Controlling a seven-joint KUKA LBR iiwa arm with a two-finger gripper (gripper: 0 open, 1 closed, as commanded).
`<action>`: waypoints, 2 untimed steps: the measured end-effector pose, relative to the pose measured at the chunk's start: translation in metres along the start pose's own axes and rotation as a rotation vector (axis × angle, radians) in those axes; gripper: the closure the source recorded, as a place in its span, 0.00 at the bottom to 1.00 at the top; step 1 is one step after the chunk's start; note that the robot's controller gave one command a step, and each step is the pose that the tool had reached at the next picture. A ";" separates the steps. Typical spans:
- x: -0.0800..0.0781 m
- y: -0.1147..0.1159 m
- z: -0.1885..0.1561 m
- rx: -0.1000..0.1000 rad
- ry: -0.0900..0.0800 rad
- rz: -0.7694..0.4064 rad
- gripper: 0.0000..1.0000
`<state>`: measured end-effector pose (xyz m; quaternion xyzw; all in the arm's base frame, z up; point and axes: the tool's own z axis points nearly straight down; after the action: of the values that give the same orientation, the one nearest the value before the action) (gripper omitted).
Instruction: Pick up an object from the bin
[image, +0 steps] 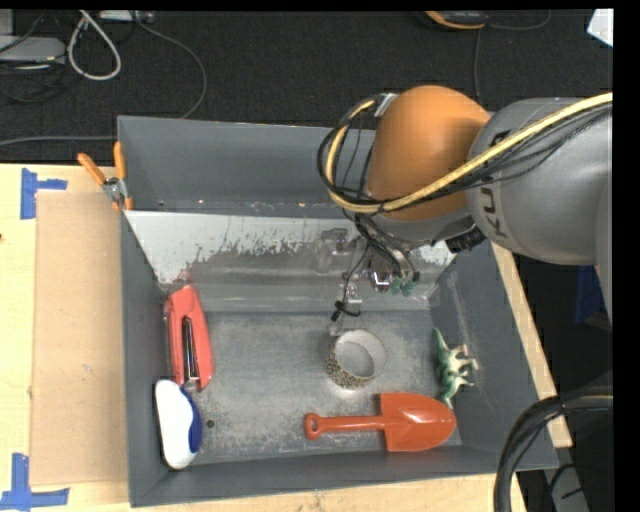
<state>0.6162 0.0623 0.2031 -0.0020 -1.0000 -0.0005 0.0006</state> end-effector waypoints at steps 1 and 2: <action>0.000 0.000 0.000 0.000 0.000 -0.001 0.00; 0.009 -0.030 0.035 0.000 0.001 -0.106 0.00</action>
Offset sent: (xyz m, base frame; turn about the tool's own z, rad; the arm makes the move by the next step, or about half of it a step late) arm -0.0103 -0.0366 -0.0402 -0.1211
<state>0.6075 0.0320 0.1684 0.0509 -0.9987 -0.0007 0.0009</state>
